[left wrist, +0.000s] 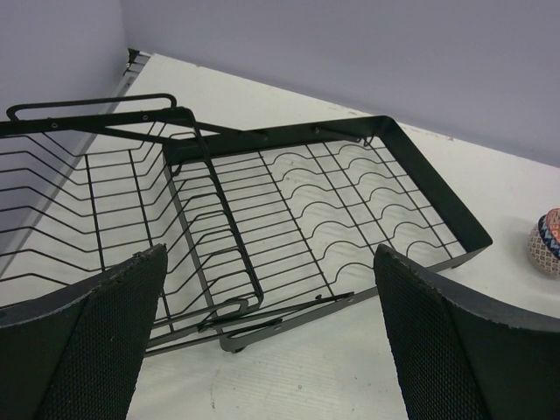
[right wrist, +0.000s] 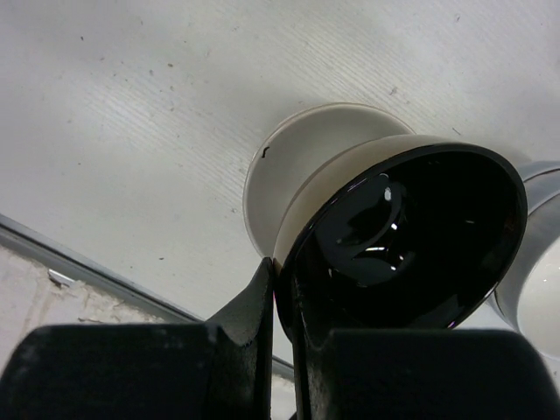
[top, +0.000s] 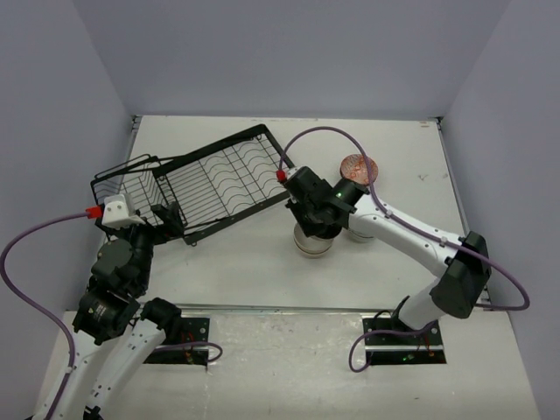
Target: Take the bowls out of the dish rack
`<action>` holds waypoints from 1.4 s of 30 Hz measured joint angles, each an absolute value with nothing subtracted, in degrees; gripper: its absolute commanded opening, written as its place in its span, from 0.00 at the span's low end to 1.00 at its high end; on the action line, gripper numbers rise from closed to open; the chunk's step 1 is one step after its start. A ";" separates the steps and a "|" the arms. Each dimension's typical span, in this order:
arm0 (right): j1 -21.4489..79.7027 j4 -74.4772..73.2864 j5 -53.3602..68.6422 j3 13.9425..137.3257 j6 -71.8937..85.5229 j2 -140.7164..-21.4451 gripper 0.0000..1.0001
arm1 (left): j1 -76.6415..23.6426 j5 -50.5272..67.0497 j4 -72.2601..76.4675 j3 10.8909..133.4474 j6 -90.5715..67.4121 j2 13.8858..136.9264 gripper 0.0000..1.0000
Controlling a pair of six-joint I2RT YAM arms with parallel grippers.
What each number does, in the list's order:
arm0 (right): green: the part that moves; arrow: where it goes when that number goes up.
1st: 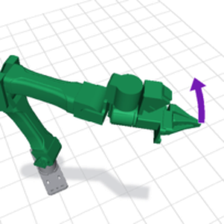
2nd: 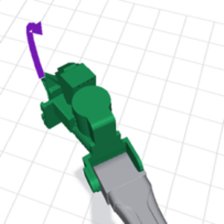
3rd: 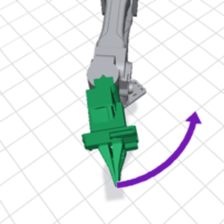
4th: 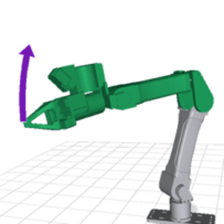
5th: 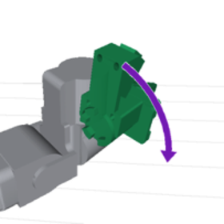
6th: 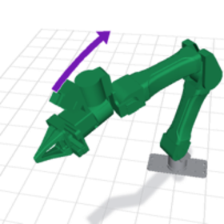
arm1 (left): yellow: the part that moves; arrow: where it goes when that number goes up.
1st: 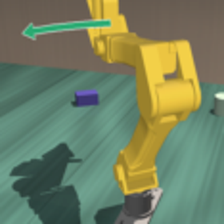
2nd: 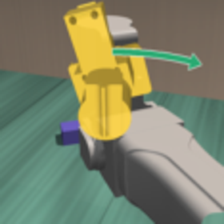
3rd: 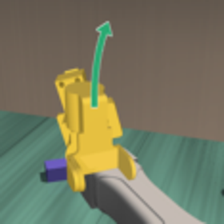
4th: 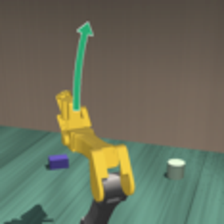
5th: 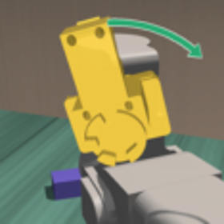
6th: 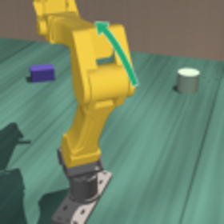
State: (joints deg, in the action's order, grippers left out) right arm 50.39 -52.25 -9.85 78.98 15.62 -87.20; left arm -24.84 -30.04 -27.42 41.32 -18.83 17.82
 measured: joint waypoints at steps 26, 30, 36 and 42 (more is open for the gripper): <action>54.11 -59.24 -15.97 85.30 16.03 -99.79 0.00 | -24.82 -30.04 -27.44 40.47 -18.85 17.82 1.00; 54.33 -59.83 -17.23 87.35 16.10 -101.84 0.02 | -24.82 -30.06 -27.44 40.47 -18.85 17.82 1.00; 54.59 -60.75 -18.11 88.49 16.64 -103.24 0.07 | -24.82 -30.11 -27.44 40.47 -18.85 17.30 1.00; 54.98 -61.39 -18.41 88.49 17.10 -103.31 0.14 | -24.82 -30.11 -27.44 40.45 -18.85 17.21 1.00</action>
